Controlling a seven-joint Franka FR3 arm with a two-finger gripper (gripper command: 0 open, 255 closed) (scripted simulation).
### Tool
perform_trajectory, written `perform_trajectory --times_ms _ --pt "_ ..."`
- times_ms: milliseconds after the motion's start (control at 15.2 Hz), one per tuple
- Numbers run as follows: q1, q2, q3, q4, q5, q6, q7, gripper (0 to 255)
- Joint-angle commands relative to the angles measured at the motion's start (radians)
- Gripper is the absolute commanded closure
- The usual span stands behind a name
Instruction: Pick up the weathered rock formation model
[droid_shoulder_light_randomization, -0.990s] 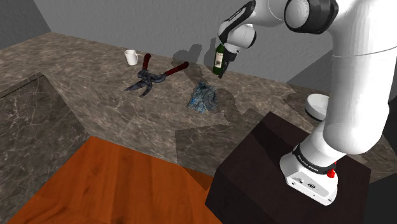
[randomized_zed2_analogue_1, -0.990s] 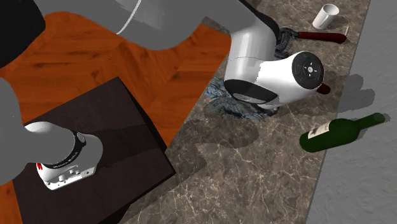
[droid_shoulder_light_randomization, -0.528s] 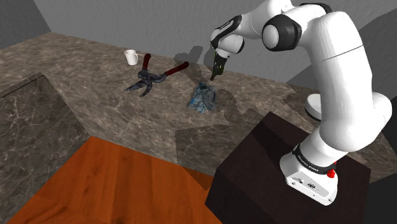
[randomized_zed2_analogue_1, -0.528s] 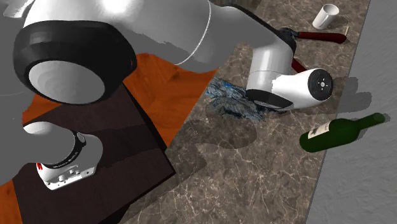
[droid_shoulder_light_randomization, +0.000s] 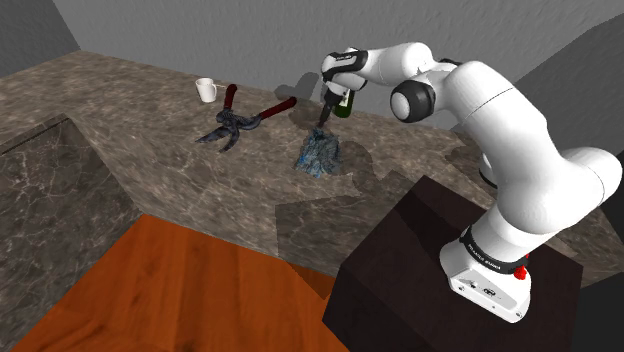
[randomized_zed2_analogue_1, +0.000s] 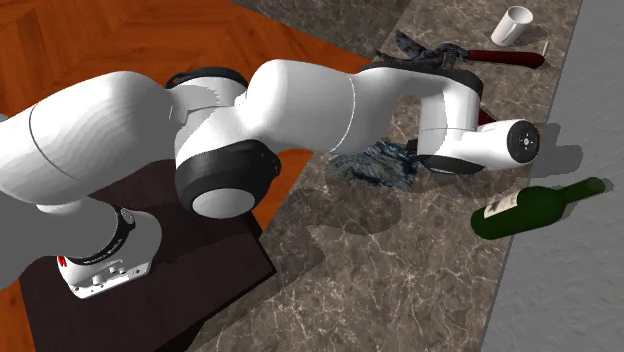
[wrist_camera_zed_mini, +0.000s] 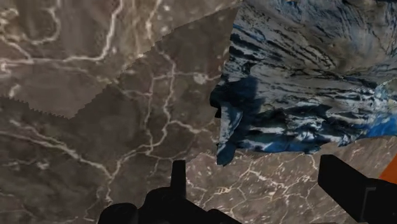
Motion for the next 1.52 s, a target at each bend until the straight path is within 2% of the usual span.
perform_trajectory --times_ms 0,462,528,1122,1452 --pt "-0.007 0.059 0.006 0.080 -0.003 -0.014 0.013 0" --pt "-0.022 0.162 0.013 0.195 -0.009 -0.019 0.026 0" --pt "-0.020 0.159 0.014 0.188 -0.008 -0.015 0.024 255" --pt "-0.022 0.162 0.013 0.195 -0.009 -0.019 0.026 255" --pt "-0.008 0.068 0.007 0.089 -0.003 -0.013 0.013 255"
